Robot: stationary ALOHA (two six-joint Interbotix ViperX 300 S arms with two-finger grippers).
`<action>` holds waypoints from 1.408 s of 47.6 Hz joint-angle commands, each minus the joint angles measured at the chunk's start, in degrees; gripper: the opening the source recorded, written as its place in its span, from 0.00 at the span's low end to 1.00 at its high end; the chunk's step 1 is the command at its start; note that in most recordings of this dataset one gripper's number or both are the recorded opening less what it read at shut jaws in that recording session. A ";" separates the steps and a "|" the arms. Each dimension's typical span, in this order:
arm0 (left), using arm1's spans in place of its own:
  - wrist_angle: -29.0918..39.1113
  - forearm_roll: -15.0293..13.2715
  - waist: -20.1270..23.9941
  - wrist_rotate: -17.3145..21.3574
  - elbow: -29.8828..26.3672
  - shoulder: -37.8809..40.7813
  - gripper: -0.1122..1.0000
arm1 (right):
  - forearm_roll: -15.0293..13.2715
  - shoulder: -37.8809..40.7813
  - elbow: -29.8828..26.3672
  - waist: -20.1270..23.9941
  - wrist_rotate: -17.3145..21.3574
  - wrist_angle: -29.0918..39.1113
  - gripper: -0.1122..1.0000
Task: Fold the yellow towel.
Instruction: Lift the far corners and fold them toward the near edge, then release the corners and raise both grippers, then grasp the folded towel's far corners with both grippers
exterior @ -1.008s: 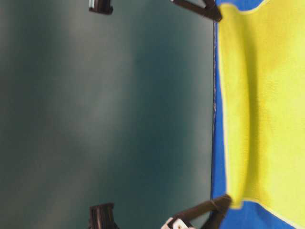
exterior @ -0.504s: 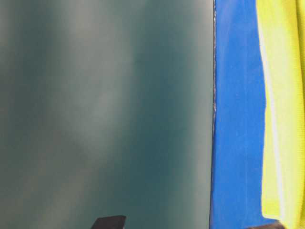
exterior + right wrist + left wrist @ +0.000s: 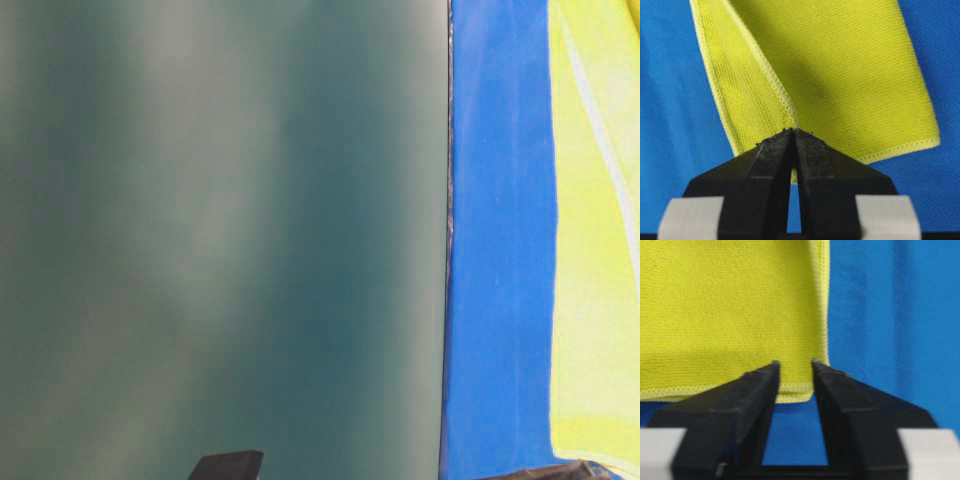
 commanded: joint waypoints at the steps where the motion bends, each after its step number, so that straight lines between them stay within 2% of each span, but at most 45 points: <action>1: -0.44 -0.09 -0.26 0.09 -1.32 -0.53 0.45 | 0.00 -0.26 -0.97 1.05 0.09 -0.18 0.12; 2: -0.44 -0.09 -0.26 0.18 -1.32 -0.70 0.47 | 0.09 -0.26 -1.14 1.14 0.18 -0.18 0.13; 4: -0.35 -0.09 -0.26 0.26 -1.49 -0.97 0.51 | 0.18 -0.44 -1.41 1.58 0.26 -0.18 0.21; 8: 0.00 -0.09 0.09 0.97 -2.02 -2.02 0.56 | -0.09 -0.79 -2.11 2.20 0.18 -0.09 0.45; 11: 0.18 -0.09 0.44 1.32 -2.20 -3.16 0.56 | -0.18 -1.67 -2.72 2.29 -0.18 0.18 0.62; 14: 0.79 0.00 1.14 1.85 -2.37 -4.39 0.56 | -0.70 -3.25 -3.43 2.29 -0.62 1.05 0.69; 18: 1.32 -0.09 2.90 3.08 -2.29 -5.80 0.56 | -2.29 -5.10 -3.96 1.14 -0.62 1.85 0.65; 27: 1.41 0.00 7.82 5.19 -2.81 -4.83 0.56 | -4.22 -4.66 -3.87 -5.89 -0.53 2.20 0.65; 34: 1.32 0.00 11.34 5.71 -3.16 -2.81 0.56 | -5.98 -0.70 -3.87 -10.37 -0.62 1.85 0.65; 41: 0.88 -0.09 14.50 5.71 -3.16 0.88 0.56 | -6.59 4.13 -4.13 -13.36 -0.62 0.88 0.65; 57: -1.41 -0.09 19.86 5.71 -2.55 7.73 0.56 | -7.47 12.22 -4.39 -16.35 -0.62 -3.43 0.65; 67: -2.64 0.00 21.01 5.80 -1.58 8.79 0.56 | -7.47 14.77 -4.48 -16.87 -0.62 -4.04 0.65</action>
